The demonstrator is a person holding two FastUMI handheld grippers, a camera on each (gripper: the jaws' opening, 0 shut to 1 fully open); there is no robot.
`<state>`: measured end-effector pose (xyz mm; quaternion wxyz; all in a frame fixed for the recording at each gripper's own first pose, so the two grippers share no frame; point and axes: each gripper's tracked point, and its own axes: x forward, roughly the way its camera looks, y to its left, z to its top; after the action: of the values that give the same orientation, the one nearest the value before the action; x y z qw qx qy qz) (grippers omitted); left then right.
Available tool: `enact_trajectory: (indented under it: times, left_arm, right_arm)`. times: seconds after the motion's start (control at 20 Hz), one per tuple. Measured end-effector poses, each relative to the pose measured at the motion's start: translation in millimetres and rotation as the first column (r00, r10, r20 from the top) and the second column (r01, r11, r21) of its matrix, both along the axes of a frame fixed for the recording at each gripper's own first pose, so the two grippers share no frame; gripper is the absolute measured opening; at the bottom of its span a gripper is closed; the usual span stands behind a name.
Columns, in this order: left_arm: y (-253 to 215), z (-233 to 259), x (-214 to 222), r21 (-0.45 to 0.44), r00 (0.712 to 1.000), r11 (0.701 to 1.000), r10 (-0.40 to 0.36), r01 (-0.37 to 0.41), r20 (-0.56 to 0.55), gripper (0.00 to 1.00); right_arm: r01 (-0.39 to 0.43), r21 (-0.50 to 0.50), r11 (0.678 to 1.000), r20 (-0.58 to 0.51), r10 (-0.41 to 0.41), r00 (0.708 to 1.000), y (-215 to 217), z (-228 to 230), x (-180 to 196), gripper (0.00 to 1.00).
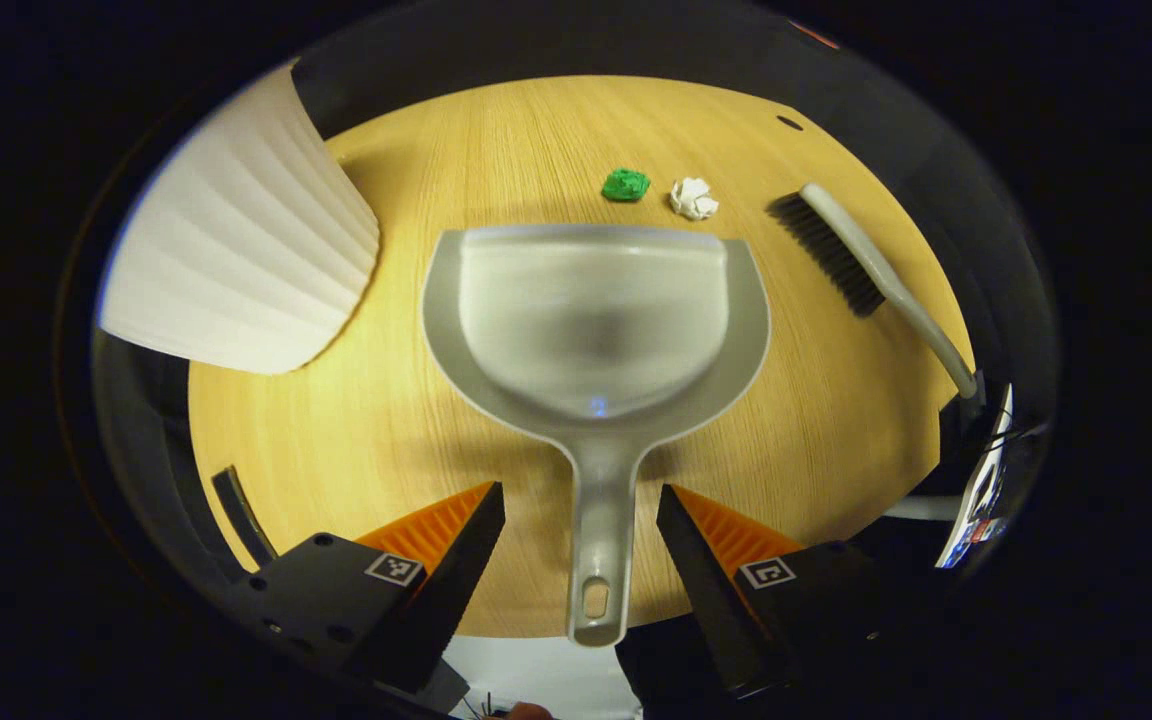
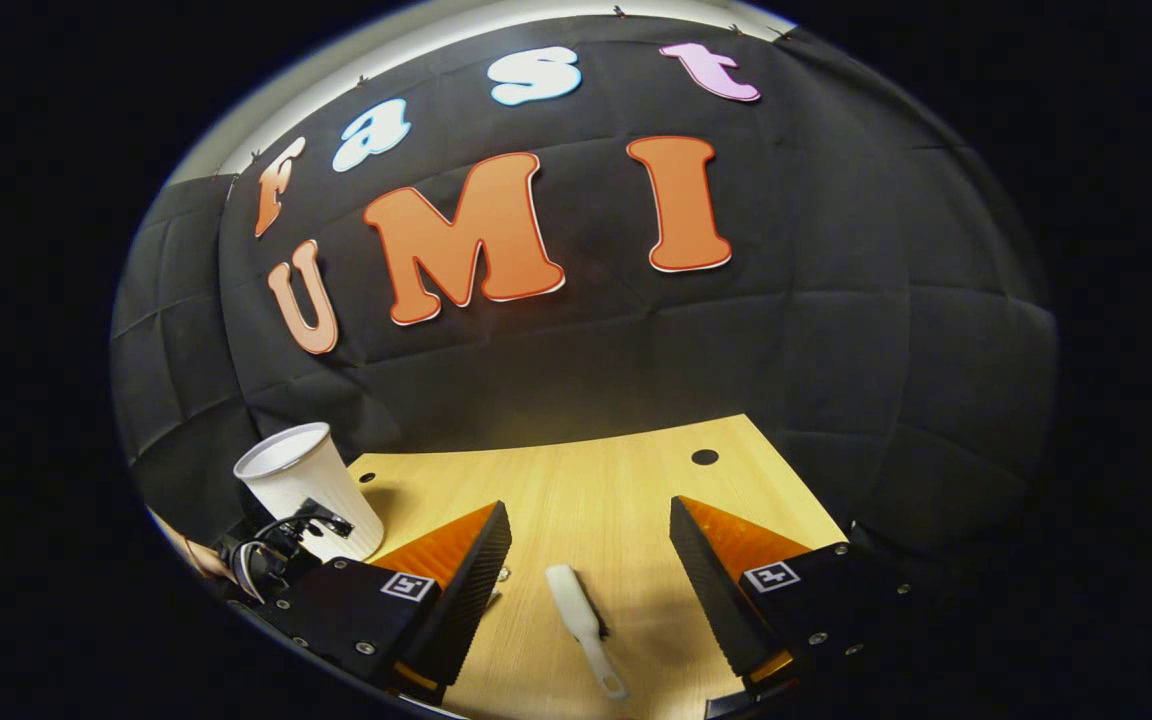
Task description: Pick up the small broom and dustpan from the desktop, sweep the trash into the dustpan with the broom, and then empty the trash into the garbage bin.
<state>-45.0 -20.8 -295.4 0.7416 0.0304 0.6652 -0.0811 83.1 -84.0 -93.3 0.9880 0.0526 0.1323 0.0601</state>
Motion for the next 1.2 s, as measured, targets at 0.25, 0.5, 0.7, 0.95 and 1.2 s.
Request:
enact_trajectory:
  times: [0.25, 0.5, 0.7, 0.95, 1.2]
  left_arm:
    - [-4.5, -6.7, 25.9, 0.024, 0.996, 0.996, -0.081, 0.082, -0.028, 0.99]
    - [-8.6, -10.4, 25.8, 0.021, 0.991, 0.994, -0.103, 0.106, -0.088, 0.98]
    - [-3.5, -13.2, 29.6, 0.027, 0.994, 0.998, -0.049, 0.052, -0.099, 0.80]
    - [-1.0, -9.8, 32.6, 0.034, 0.990, 0.994, -0.102, 0.106, -0.095, 0.40]
    - [-6.2, -18.2, 56.8, 0.007, 0.991, 0.991, -0.134, 0.134, -0.001, 0.31]
  right_arm:
    - [0.013, -0.014, 1.000, -0.027, -0.014, 1.000, -6.9, -6.9, 0.1, 0.96]
    - [-0.019, -0.043, 0.999, -0.056, 0.017, 0.998, 0.6, -17.0, 1.2, 0.96]
    - [-0.060, -0.063, 0.996, -0.134, 0.051, 0.990, 8.9, -41.2, 2.5, 0.96]
    - [-0.129, -0.061, 0.990, -0.319, 0.103, 0.942, 16.4, -93.9, -2.6, 0.97]
    - [-0.315, -0.106, 0.943, -0.645, 0.176, 0.744, 18.8, -176.3, -27.9, 0.97]
